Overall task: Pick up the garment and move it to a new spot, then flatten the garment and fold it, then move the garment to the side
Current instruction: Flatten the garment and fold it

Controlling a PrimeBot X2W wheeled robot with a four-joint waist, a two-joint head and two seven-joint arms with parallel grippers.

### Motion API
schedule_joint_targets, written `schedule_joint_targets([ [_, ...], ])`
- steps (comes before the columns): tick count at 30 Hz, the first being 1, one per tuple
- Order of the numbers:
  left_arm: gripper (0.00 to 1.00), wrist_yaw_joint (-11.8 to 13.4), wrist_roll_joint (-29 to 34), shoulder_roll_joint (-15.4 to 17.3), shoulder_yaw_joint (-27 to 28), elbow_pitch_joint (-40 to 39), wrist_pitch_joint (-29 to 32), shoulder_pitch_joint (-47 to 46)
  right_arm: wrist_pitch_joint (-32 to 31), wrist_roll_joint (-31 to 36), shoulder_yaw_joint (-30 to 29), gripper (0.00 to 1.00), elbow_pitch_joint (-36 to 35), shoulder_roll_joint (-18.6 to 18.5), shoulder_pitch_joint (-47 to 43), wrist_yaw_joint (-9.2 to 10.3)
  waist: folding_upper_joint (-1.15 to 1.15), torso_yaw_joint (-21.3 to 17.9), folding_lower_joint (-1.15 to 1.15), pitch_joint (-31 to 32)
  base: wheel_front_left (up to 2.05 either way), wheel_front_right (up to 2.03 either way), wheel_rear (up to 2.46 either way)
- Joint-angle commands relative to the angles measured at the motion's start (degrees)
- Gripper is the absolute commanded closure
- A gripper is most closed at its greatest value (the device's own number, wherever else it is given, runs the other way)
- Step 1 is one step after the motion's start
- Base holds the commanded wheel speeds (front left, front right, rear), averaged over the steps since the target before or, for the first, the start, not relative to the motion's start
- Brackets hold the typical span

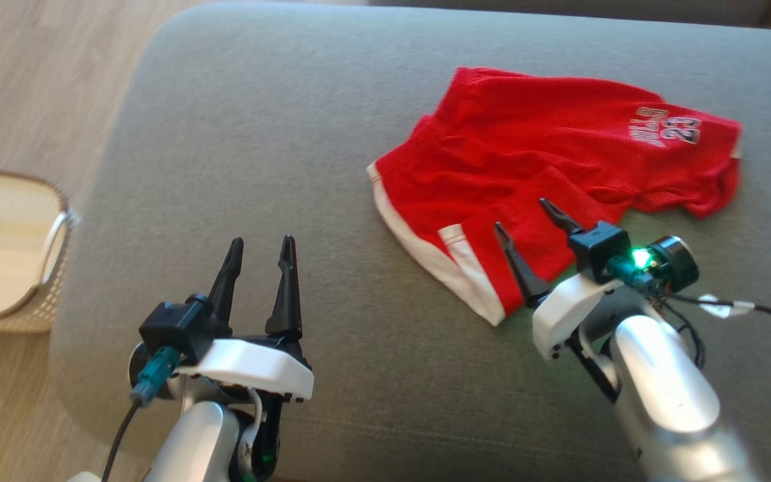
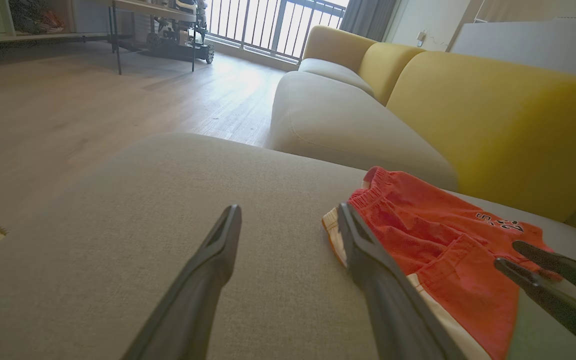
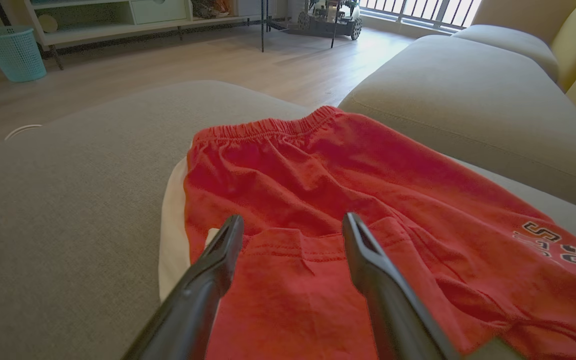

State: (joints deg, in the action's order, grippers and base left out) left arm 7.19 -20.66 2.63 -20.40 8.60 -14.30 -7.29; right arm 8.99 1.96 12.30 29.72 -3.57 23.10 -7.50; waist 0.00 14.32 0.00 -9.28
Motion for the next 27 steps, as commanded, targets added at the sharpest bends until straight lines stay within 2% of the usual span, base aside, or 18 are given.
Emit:
schedule_joint_targets([
  [1,0.0,0.4,-0.45,0.25,1.33,-1.69,-0.7,-2.32,-0.26,0.4,0.58,0.0,-0.09,-0.01,2.55,0.01,0.0,2.36,0.0,-1.46,0.0,0.0,0.0],
  [8,0.0,1.0,-1.4,0.25,0.55,-1.49,-0.7,-2.54,1.49,-0.16,-0.33,0.0,8.71,-1.65,6.45,0.01,0.0,5.5,0.0,-2.77,0.0,0.0,0.0],
  [20,0.0,1.38,-1.78,0.25,-0.34,-1.4,-0.7,-3.55,4.1,-0.8,0.49,0.0,17.71,-2.11,11.13,0.01,0.0,6.97,0.0,-3.6,0.0,0.0,0.0],
  [21,0.0,1.37,-1.74,0.25,-0.36,-1.39,-0.7,-3.6,4.11,-0.85,0.71,0.08,18.47,-2.16,11.42,0.01,0.0,7.07,0.0,-3.66,0.0,0.0,0.0],
  [22,0.0,1.34,-1.69,0.25,-0.32,-1.36,-0.7,-3.6,4.13,-0.95,0.91,0.31,19.25,-2.19,11.68,0.01,0.0,7.16,0.0,-3.7,0.0,0.0,0.0],
  [23,0.0,1.32,-1.63,0.25,-0.21,-1.31,-0.7,-3.57,4.14,-1.11,1.34,0.79,20.0,-2.17,11.93,0.01,0.0,7.22,0.0,-3.74,0.0,0.0,0.0],
  [24,0.0,1.31,-1.55,0.25,-0.03,-1.25,-0.7,-3.5,4.18,-1.19,2.01,1.0,20.65,-2.18,12.19,0.01,0.0,7.22,0.0,-3.79,0.0,0.0,0.0],
  [27,0.0,1.31,-1.3,0.25,0.62,-1.12,-0.7,-3.33,4.63,-1.67,3.12,1.0,21.75,-2.41,13.16,0.01,0.0,6.78,0.0,-3.96,0.0,0.0,0.0],
])
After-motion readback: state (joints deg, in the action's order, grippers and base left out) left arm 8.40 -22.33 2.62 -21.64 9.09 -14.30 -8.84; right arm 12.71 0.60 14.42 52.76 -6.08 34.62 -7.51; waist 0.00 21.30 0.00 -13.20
